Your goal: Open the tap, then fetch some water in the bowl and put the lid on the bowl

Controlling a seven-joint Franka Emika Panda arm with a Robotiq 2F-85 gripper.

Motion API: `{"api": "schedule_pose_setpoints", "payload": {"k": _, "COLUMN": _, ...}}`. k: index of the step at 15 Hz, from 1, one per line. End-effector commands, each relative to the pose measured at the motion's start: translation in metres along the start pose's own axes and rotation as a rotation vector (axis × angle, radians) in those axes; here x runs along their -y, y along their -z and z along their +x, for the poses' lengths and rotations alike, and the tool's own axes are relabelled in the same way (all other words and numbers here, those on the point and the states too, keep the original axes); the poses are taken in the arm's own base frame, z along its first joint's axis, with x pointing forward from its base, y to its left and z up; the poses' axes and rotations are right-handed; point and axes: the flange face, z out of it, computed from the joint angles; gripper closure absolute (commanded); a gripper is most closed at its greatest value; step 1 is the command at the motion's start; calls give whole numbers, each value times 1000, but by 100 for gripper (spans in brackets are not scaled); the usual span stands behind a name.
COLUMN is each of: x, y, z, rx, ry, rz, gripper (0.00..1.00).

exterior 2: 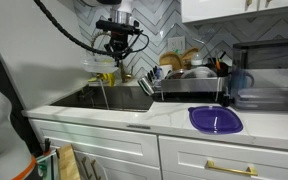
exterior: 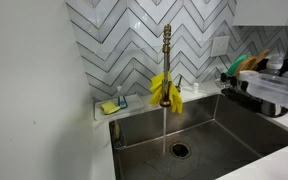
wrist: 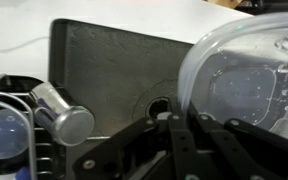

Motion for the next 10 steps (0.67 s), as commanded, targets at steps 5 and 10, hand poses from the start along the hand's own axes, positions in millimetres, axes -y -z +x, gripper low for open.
{"api": "schedule_pose_setpoints", "payload": {"k": 5, "x": 90, "y": -101, "z": 62, "rx": 49, "ry": -29, "rz": -89, "gripper": 98}}
{"api": "schedule_pose_setpoints", "payload": {"k": 10, "x": 92, "y": -101, "z": 66, "rx": 54, "ry": -17, "rz": -72, "gripper": 93}}
